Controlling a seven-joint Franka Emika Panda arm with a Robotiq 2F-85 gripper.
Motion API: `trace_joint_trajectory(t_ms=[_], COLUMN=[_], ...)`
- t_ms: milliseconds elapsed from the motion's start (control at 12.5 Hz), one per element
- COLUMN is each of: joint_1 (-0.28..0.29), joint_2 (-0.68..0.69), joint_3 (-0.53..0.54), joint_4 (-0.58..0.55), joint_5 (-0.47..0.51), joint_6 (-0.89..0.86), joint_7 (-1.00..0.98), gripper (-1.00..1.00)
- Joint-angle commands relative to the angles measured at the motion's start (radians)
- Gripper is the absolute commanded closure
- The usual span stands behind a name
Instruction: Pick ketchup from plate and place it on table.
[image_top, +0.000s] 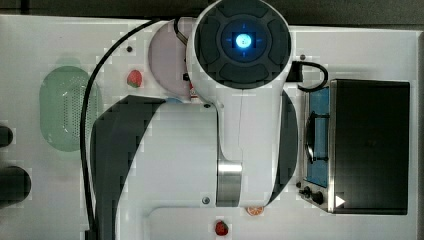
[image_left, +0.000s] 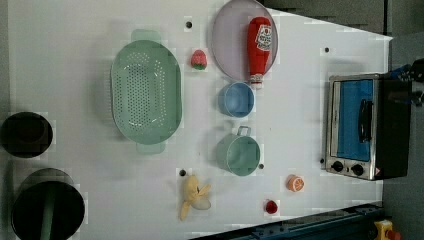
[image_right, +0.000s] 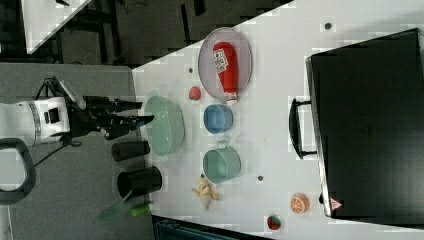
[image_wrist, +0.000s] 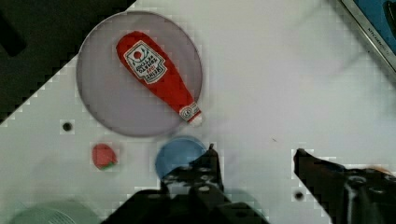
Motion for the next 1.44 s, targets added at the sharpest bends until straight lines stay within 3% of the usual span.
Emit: trace_joint_trajectory(t_ms=[80, 240, 880, 1440], joint_1=[-0.094, -0.092, -0.076, -0.054], joint_2=[-0.162, -0.14, 0.122, 0.348], joint_3=[0.043, 0.046, 0.086, 0.098], joint_4=[-0.066, -0.068, -0.061, -0.058], joint_5=[0.01, 0.011, 0.011, 0.01], joint_6=[-0.151, -0.145, 0.042, 0.265], joint_7=[0.027, 0.026, -0.137, -0.499], gripper=[-0.6, -0.99, -1.0, -1.0])
